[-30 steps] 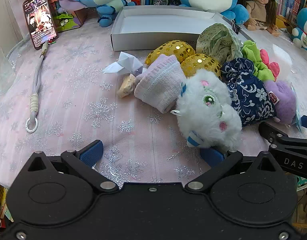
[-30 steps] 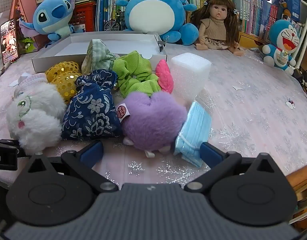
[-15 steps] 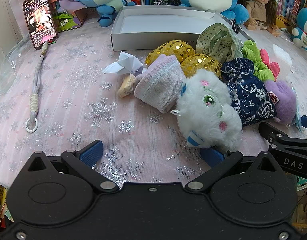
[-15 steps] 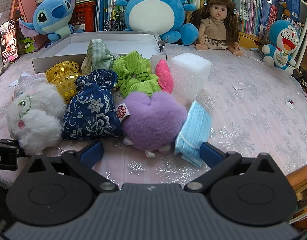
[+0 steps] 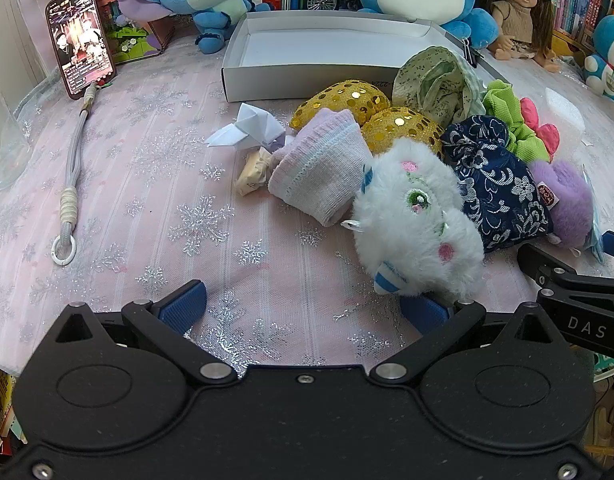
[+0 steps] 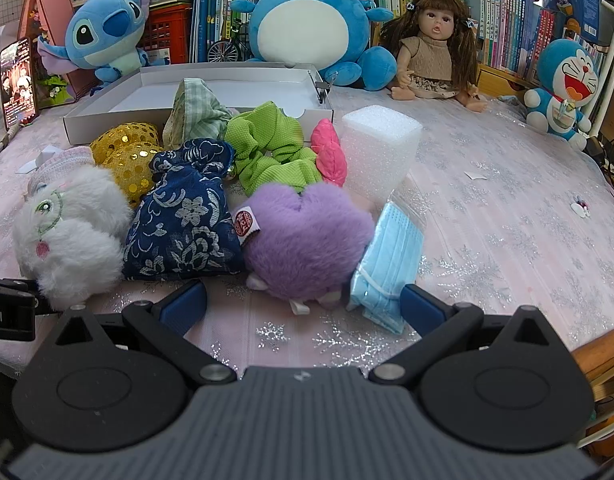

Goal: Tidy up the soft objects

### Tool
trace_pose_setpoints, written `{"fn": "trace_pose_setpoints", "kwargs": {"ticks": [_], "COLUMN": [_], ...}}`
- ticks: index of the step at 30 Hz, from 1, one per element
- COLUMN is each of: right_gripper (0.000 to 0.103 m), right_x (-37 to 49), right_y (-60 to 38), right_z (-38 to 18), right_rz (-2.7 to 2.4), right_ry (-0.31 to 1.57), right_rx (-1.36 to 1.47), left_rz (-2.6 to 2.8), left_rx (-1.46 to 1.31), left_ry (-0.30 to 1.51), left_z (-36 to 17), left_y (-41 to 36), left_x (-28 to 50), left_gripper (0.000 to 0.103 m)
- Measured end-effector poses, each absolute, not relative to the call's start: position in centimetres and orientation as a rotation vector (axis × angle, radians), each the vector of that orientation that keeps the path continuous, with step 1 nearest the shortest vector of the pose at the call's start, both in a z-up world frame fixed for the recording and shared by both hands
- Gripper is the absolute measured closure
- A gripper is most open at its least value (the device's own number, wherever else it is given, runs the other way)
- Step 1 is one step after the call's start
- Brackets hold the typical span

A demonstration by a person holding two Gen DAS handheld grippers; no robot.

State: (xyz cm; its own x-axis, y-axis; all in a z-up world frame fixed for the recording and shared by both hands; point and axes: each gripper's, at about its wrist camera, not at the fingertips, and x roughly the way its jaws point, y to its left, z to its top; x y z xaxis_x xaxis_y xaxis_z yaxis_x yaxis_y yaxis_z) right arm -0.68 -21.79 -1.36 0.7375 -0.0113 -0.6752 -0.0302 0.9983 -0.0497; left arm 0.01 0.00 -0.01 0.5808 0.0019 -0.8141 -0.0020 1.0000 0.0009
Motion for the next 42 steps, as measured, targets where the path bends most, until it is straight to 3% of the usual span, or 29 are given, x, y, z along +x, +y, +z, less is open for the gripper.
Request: {"fn": "trace_pose_setpoints", "kwargs": {"ticks": [42], "right_gripper": [0.0], "right_x": [-1.4], "right_y": [-22.0], "right_z": [-1.7], "right_rz": [0.012], "right_ry": [0.685], "right_rx": [-0.053], "left_rz": [-0.028], "left_rx": [0.027], "left_ry": [0.856], "left_z": [-0.5], "left_y": [0.4], "left_x": [-1.5], "left_gripper": [0.0]}}
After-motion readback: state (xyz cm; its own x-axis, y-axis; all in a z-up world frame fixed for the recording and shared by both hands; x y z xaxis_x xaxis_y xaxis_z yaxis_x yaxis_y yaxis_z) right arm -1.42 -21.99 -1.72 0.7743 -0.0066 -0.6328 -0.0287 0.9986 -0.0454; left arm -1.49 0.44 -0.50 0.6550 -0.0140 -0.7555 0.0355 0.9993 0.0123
